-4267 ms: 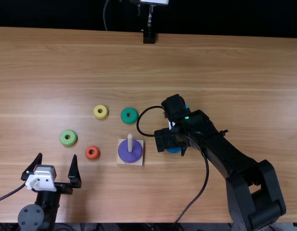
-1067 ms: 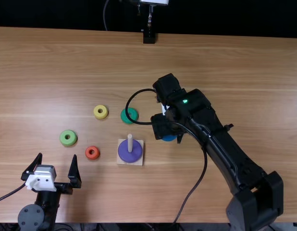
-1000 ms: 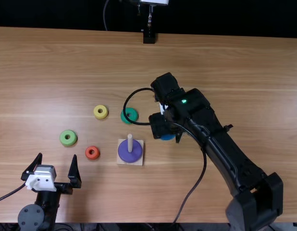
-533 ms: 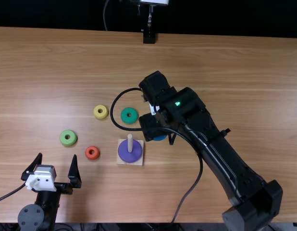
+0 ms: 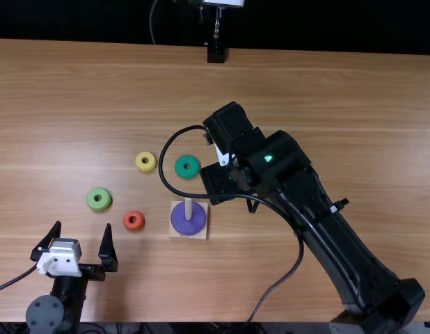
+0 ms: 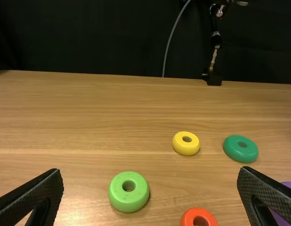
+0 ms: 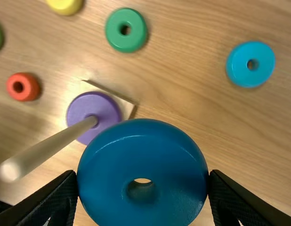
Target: Build the Hanoi tower: stack the rings onto the peg from bottom to top in this color order: purple, dark blue, light blue, dark green, light green, yellow, orange.
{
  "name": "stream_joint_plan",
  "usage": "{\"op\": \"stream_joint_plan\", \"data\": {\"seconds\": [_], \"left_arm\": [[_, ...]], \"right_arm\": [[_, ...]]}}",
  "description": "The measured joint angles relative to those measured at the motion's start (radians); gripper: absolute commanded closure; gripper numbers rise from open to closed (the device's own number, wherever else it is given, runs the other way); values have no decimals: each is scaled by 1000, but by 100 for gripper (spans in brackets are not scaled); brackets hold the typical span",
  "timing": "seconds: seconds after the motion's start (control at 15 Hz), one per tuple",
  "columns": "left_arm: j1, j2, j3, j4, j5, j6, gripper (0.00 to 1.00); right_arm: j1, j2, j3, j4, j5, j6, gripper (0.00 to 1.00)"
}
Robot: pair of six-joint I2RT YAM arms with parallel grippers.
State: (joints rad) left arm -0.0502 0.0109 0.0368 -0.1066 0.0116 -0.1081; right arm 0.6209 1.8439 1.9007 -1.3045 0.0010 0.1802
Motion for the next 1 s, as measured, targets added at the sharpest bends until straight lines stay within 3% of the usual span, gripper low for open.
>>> {"op": "stream_joint_plan", "data": {"seconds": [0.27,1.0], "left_arm": [[0,0,0,0,0,0,0],[0,0,0,0,-1,0,0]], "right_arm": [[49,-26,5,-1,-1,-22,100],[122,-47,50,8,0,-25,100]]}}
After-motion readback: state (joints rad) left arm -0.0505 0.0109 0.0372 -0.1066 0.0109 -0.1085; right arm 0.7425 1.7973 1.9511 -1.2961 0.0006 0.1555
